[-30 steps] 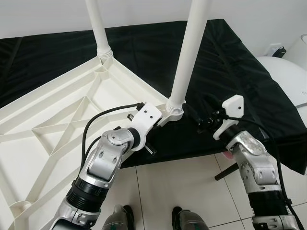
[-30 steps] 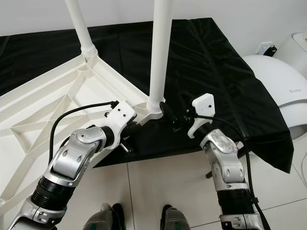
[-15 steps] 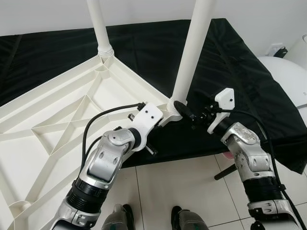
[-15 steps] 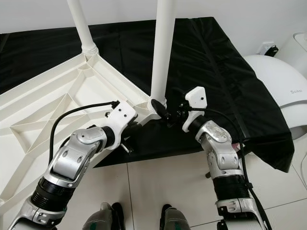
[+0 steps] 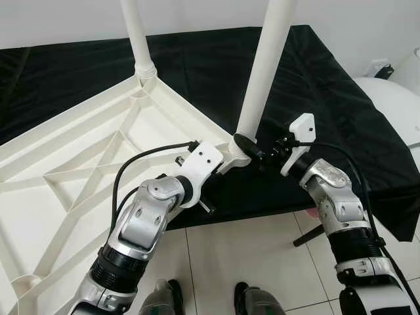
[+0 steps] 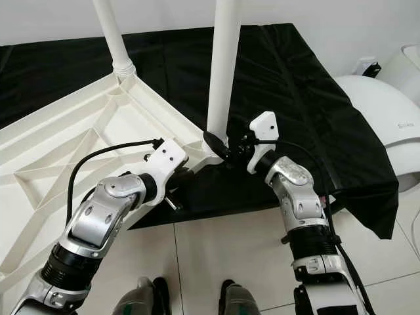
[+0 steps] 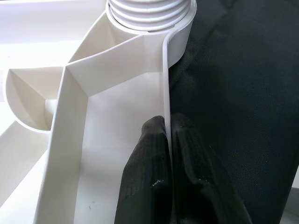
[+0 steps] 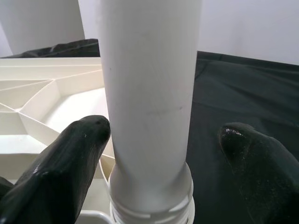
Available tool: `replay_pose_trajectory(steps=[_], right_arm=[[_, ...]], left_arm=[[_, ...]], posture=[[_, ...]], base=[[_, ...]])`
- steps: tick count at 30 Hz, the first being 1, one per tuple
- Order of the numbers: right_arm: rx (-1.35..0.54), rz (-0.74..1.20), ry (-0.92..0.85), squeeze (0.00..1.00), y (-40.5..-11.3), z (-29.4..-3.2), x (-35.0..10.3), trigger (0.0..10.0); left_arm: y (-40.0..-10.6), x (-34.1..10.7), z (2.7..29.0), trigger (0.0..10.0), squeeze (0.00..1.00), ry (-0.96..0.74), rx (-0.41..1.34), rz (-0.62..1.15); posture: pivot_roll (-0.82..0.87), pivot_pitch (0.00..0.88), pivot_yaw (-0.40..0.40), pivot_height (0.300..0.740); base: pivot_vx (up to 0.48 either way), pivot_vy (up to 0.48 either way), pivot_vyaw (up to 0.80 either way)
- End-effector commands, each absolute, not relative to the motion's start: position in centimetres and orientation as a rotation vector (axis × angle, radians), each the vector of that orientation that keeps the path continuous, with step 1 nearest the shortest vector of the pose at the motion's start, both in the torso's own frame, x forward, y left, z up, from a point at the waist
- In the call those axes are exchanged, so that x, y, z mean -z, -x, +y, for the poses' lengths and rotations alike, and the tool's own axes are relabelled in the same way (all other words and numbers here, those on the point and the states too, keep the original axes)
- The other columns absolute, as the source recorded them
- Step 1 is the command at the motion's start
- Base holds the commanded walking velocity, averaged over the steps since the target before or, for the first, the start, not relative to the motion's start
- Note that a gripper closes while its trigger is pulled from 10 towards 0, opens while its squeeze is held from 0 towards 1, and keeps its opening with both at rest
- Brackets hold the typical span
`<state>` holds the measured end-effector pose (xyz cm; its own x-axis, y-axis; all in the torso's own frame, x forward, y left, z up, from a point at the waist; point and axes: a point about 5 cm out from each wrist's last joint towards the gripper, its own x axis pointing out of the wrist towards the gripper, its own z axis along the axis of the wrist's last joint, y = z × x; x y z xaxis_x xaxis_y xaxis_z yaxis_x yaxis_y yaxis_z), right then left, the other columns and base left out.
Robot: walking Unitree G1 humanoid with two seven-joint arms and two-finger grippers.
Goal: Building children table
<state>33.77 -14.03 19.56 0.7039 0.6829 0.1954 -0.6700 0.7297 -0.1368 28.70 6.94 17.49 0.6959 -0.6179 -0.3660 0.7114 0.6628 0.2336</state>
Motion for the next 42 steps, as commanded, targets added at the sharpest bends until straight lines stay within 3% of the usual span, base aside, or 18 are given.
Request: replay_pose_trajectory(steps=[1, 24, 25, 26, 27, 28, 30, 31, 42], right_arm=[[-0.777, -0.233, 0.066, 0.00, -34.0, -13.6, -19.3, 10.0], [-0.851, -0.205, 0.090, 0.00, -35.2, -13.1, -19.1, 10.0], [-0.848, -0.205, 0.089, 0.00, -35.3, -13.1, -19.1, 3.3], [-0.848, -0.205, 0.089, 0.00, -35.3, -13.1, -19.1, 3.3], [-0.848, -0.206, 0.087, 0.00, -35.3, -13.2, -19.1, 2.3], [-0.849, -0.205, 0.086, 0.00, -35.4, -13.2, -19.1, 0.0], [-0.849, -0.205, 0.083, 0.00, -35.4, -13.2, -19.1, 0.0], [-0.849, -0.203, 0.079, 0.00, -35.4, -13.2, -19.0, 10.0], [-0.878, -0.194, 0.071, 0.00, -35.7, -12.9, -18.9, 10.0]], left_arm=[[-28.5, -16.9, 7.3, 10.0, 0.00, -0.389, 0.711, 0.290], [-28.4, -16.9, 7.1, 10.0, 0.00, -0.385, 0.717, 0.296], [-28.4, -16.9, 7.1, 10.0, 0.00, -0.384, 0.717, 0.296], [-28.4, -16.9, 7.1, 10.0, 0.00, -0.384, 0.717, 0.296], [-28.4, -16.9, 7.1, 10.0, 0.00, -0.384, 0.717, 0.296], [-28.4, -16.9, 7.1, 10.0, 0.00, -0.383, 0.717, 0.296], [-28.3, -17.0, 7.1, 10.0, 0.00, -0.383, 0.717, 0.296], [-28.3, -17.0, 7.1, 10.0, 0.00, -0.384, 0.717, 0.295], [-28.4, -17.1, 7.1, 10.0, 0.00, -0.386, 0.717, 0.292]], posture=[[-0.09, 0.183, 0.009, 0.740], [-0.09, 0.193, 0.009, 0.740], [-0.09, 0.193, 0.009, 0.740], [-0.09, 0.193, 0.009, 0.740], [-0.09, 0.196, 0.006, 0.740], [-0.09, 0.196, 0.006, 0.740], [-0.09, 0.196, 0.006, 0.740], [-0.09, 0.196, 0.006, 0.740], [-0.09, 0.186, 0.008, 0.740]], base=[[0.000, 0.000, 0.00], [0.000, 0.000, 0.00], [0.000, 0.000, 0.00], [0.000, 0.000, 0.00], [0.000, 0.000, 0.00], [0.000, 0.000, 0.00], [0.000, 0.000, 0.00], [0.000, 0.000, 0.00], [0.000, 0.000, 0.00]])
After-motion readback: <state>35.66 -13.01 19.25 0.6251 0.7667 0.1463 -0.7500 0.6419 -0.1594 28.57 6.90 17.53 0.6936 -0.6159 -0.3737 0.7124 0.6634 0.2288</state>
